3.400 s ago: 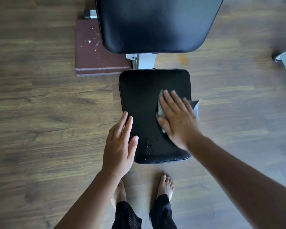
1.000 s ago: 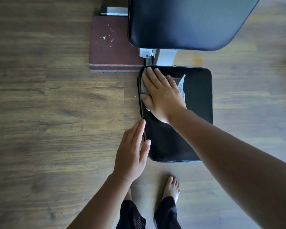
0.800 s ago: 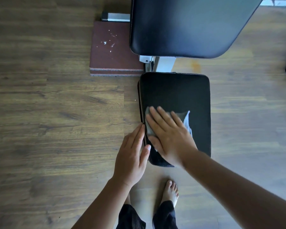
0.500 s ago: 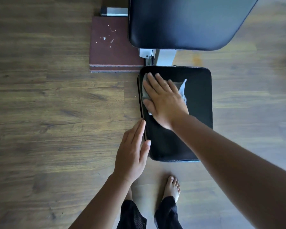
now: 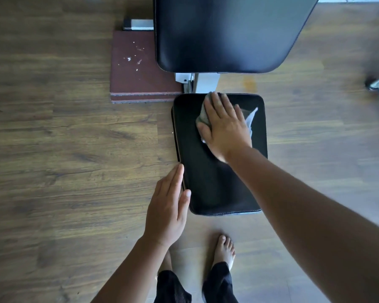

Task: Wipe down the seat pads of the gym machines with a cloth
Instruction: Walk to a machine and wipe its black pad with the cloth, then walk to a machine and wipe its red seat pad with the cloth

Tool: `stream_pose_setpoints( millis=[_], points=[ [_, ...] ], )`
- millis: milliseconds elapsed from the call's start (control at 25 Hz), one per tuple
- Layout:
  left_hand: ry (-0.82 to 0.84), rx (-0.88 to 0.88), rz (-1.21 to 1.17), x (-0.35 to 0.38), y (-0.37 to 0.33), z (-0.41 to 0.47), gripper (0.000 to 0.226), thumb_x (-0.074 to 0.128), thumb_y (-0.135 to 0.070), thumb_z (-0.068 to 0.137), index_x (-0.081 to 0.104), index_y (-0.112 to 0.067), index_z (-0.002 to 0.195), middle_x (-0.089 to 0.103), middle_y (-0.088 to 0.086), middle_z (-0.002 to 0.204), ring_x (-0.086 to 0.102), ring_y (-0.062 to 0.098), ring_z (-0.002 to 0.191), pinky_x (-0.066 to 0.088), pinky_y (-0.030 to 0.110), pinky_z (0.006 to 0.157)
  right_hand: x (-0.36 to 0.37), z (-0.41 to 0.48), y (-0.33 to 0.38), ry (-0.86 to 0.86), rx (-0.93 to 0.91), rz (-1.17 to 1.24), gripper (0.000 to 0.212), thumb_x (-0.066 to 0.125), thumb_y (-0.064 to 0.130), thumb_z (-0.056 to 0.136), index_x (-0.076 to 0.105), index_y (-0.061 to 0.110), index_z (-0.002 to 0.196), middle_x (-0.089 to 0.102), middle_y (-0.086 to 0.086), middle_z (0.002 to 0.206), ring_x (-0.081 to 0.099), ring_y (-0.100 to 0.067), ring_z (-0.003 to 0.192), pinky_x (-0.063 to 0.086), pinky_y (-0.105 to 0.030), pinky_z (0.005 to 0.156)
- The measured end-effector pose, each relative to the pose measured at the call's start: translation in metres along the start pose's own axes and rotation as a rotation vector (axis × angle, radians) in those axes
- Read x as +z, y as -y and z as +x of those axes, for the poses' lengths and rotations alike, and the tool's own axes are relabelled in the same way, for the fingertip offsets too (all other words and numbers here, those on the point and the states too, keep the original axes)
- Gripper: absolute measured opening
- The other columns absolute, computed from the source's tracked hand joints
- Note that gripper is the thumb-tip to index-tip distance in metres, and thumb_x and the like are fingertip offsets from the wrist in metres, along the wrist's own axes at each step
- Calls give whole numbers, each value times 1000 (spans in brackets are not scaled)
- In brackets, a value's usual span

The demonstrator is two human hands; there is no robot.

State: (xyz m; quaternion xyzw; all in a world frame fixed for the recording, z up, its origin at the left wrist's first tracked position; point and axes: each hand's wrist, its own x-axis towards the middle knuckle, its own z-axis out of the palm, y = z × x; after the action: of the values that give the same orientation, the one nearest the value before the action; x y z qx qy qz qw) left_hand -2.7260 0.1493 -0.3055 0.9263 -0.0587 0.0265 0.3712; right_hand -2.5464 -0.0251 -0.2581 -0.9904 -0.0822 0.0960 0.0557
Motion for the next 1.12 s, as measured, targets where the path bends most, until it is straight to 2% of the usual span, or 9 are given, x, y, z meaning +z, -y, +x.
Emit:
stream_pose_setpoints(
  millis=[160, 280, 360, 440, 600, 720, 840, 1000, 1120],
  points=[
    [38, -12, 28, -6, -3, 0, 55, 42, -29, 108, 32, -11, 159, 39, 4, 162, 43, 21, 142, 44, 39, 113, 16, -128, -5, 11, -168, -27, 75, 20, 63, 102, 7, 21, 163, 1, 3, 170, -3, -20, 157, 8, -46, 127],
    [109, -30, 90, -15, -4, 3, 57, 40, -34, 108, 31, -13, 160, 39, 2, 162, 44, 22, 141, 44, 36, 113, 24, -132, -18, -103, -197, 137, 52, 30, 42, 108, 40, 21, 154, 31, 4, 164, 26, -19, 153, 29, -45, 122],
    [182, -58, 159, -26, -9, 6, 59, 35, -40, 108, 28, -16, 161, 37, 1, 163, 42, 21, 143, 45, 35, 112, 19, -118, -19, -190, -164, 261, 41, 42, 31, 106, 58, 17, 141, 53, 1, 150, 50, -22, 137, 43, -42, 112],
    [250, -86, 225, -44, -21, 13, 61, 35, -41, 107, 25, -18, 162, 34, -1, 164, 38, 20, 145, 45, 34, 111, 2, -114, -17, -228, -125, 324, 35, 50, 26, 104, 65, 17, 133, 65, 1, 136, 61, -21, 119, 53, -38, 100],
    [375, 1, 335, -88, -66, 43, 62, 47, -37, 105, 28, -18, 161, 38, -2, 161, 42, 20, 142, 49, 35, 106, -65, -127, -16, -142, 40, 410, 34, 48, 33, 105, 64, 22, 132, 68, 3, 126, 65, -24, 110, 56, -38, 88],
    [476, 122, 405, -126, -127, 75, 60, 45, -38, 106, 26, -21, 161, 34, -7, 162, 36, 17, 143, 42, 31, 111, -140, -155, -22, -114, 219, 528, 34, 45, 42, 105, 68, 24, 122, 71, 3, 110, 65, -23, 98, 51, -32, 82],
    [562, 291, 486, -153, -198, 98, 59, 43, -41, 105, 27, -23, 159, 35, -9, 160, 36, 18, 141, 42, 37, 110, -204, -198, -34, -228, 352, 628, 30, 46, 45, 104, 68, 24, 104, 67, 3, 83, 61, -24, 77, 48, -33, 68],
    [709, 490, 588, -158, -286, 118, 55, 43, -44, 105, 34, -23, 155, 43, -2, 154, 40, 25, 141, 44, 47, 108, -262, -249, -65, -361, 513, 666, 27, 52, 45, 102, 69, 25, 100, 63, 8, 72, 61, -17, 70, 49, -28, 64],
    [785, 622, 619, -136, -350, 122, 48, 46, -45, 103, 46, -19, 142, 52, 2, 141, 47, 26, 132, 48, 46, 103, -293, -297, -105, -436, 644, 664, 33, 49, 51, 101, 66, 26, 88, 66, 1, 61, 65, -20, 61, 53, -28, 62]
  ],
)
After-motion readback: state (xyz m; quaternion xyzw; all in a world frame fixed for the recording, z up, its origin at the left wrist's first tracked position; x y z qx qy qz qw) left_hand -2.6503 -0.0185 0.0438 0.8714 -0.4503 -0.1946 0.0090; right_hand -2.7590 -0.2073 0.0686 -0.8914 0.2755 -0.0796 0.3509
